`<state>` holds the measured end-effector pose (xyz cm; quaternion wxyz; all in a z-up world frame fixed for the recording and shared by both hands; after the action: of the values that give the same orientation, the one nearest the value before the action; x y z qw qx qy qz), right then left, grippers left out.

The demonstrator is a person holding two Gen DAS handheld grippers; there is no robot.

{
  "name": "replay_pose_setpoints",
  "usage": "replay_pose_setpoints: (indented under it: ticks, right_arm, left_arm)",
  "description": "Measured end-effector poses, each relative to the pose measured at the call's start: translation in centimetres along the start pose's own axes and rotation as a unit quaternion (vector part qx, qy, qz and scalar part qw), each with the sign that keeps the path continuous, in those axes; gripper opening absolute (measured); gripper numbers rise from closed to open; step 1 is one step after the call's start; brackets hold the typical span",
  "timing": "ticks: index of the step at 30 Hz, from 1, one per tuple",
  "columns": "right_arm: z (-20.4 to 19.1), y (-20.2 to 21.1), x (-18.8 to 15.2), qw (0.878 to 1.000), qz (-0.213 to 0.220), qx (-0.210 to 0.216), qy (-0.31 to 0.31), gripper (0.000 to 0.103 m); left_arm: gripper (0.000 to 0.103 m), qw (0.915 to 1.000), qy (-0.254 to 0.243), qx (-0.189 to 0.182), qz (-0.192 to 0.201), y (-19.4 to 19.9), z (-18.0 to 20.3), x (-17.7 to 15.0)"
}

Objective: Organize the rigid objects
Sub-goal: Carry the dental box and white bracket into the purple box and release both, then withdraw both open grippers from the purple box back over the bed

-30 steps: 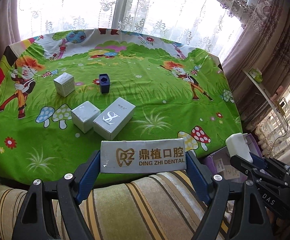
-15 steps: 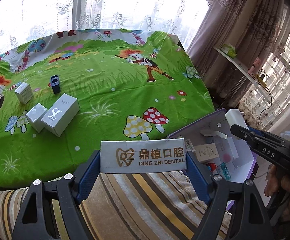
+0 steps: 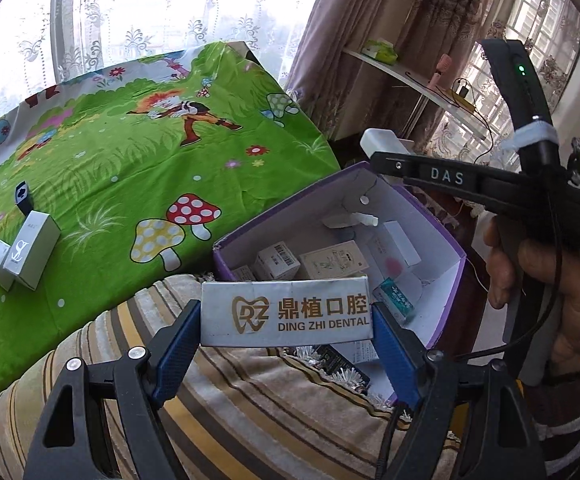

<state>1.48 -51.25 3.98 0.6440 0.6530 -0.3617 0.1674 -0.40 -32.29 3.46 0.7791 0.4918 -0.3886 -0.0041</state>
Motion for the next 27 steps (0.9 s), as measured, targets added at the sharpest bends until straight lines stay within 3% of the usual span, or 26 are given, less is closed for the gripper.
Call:
replay_pose_setpoints:
  ticks: [3,5,7,10,15,17,27]
  right_arm:
    - [0.3,0.1,0.3,1.0,0.005,-0.003,-0.004,0.043]
    - [0.4,0.2,0.2,1.0,0.006,0.0,-0.008,0.055]
    - [0.6,0.3,0.1,1.0,0.005,0.002,-0.011,0.06]
    - [0.8,0.5,-0.2,1.0,0.003,0.005,-0.018,0.063]
    - [1.0,0.9,-0.4,1.0,0.003,0.009,-0.021,0.068]
    - [1.0,1.0,-0.5,1.0,0.002,0.01,-0.02,0.069]
    - [0.4,1.4,-1.0,1.0,-0.001,0.012,-0.008,0.072]
  left_arm:
    - [0.083,0.9998,-0.01,-0.016,-0.006,-0.4,1.1,-0.2]
    - [0.083,0.9996,-0.015,-0.024,-0.007,-0.5,1.6,-0.2]
    - [0.083,0.9992,-0.017,-0.035,-0.009,-0.6,2.0,-0.2]
    - [0.087,0.9988,-0.019,-0.042,-0.018,-1.0,2.2,-0.5]
    - [0.101,0.999,-0.002,-0.04,-0.018,-1.0,1.7,-0.7]
    - [0.102,0.9991,0.009,-0.039,-0.016,-0.8,1.2,-0.7]
    - [0.102,0.9986,0.024,0.042,-0.023,0.4,-1.8,-1.4]
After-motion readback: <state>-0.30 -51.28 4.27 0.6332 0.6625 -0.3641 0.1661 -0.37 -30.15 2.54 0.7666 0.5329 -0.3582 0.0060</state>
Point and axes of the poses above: each gripper's, at about its wrist camera, not at the fingertips, and y roughly against the way its jaws point, z to its right, x to its top, the point moved 2 cm from there along -y, roughly the way its jaws point, and after that the axes turned 3 degrees about z, right-handed, at the moved point
